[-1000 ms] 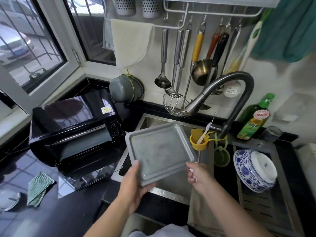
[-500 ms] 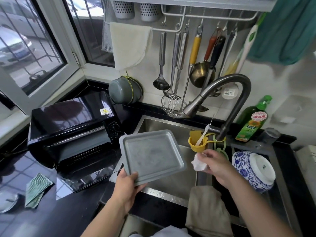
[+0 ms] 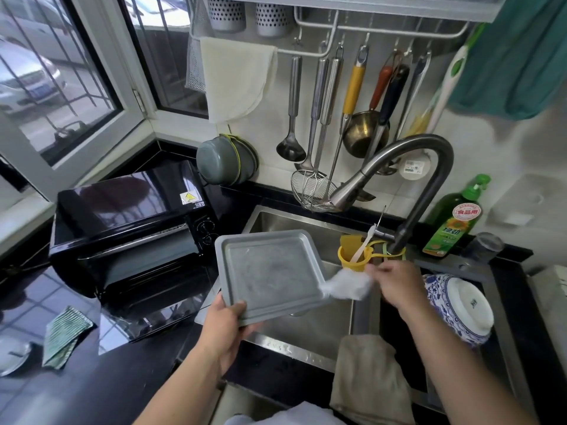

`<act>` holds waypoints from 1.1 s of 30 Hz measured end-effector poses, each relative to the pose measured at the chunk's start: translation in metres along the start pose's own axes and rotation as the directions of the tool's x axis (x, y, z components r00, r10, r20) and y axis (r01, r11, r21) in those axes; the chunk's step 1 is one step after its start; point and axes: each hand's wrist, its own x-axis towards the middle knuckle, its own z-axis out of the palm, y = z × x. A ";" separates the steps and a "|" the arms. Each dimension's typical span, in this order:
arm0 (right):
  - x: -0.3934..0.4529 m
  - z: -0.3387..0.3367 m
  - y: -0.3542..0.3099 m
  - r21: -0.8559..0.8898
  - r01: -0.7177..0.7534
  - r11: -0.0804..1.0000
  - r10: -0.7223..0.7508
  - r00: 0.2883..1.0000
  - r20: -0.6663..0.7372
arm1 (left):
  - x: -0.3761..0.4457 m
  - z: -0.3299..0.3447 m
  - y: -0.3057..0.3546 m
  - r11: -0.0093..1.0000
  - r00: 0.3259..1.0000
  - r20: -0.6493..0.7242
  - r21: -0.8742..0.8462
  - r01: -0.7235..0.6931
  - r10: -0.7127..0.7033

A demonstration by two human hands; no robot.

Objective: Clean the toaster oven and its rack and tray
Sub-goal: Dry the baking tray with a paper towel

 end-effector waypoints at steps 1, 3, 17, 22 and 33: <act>0.002 0.001 0.000 -0.171 0.047 0.984 -0.078 0.981 -0.177 | 0.000 -0.001 0.000 1.000 1.000 -0.001 0.001 0.001 -0.001; 0.001 0.001 -0.007 -0.215 0.112 0.970 -0.162 0.958 -0.235 | 0.001 -0.001 0.000 1.000 1.000 0.001 0.008 -0.002 0.002; -0.029 0.038 -0.053 -0.350 0.543 0.764 -0.545 0.832 0.101 | -0.013 0.003 0.006 0.995 0.996 0.087 -0.094 -0.029 0.038; -0.038 0.063 -0.014 -0.612 0.642 0.461 -0.517 0.755 0.403 | -0.023 0.013 0.010 0.986 0.990 0.078 -0.135 -0.103 0.114; -0.130 0.126 -0.077 -0.175 0.731 0.660 -0.594 0.650 0.474 | -0.030 0.033 0.016 0.957 0.992 0.108 -0.289 -0.028 0.062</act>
